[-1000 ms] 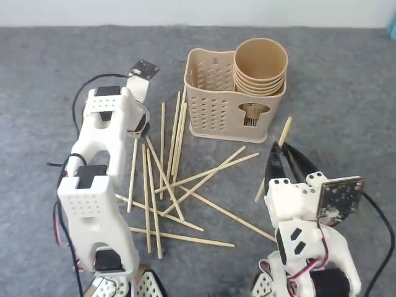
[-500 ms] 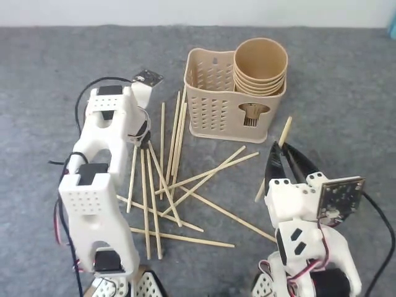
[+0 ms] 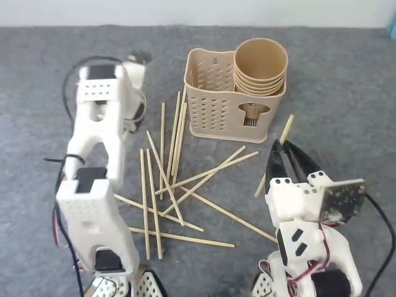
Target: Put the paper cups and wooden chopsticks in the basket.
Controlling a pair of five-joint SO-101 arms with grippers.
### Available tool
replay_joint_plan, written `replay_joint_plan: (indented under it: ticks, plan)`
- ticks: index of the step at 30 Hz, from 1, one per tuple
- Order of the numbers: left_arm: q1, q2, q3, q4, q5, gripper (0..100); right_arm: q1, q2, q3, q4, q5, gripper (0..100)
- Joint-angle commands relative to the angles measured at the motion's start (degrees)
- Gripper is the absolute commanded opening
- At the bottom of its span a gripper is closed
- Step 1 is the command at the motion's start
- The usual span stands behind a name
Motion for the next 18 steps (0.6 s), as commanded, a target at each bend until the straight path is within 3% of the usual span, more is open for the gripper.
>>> replay_joint_plan:
  ticks: [1,9,18]
  plan:
    - [-0.53,-13.27,-3.38,2.64,0.62,1,0.57,-0.13,-3.6,-6.37,-0.62,0.8]
    - [-0.09,-34.81,6.46,-2.55,2.02,1,0.57,-0.13,-3.6,-17.19,-0.53,0.8]
    - [-0.18,-61.71,47.69,-33.85,16.79,1,-6.9,5.85,-3.87,-27.91,-0.09,0.8]
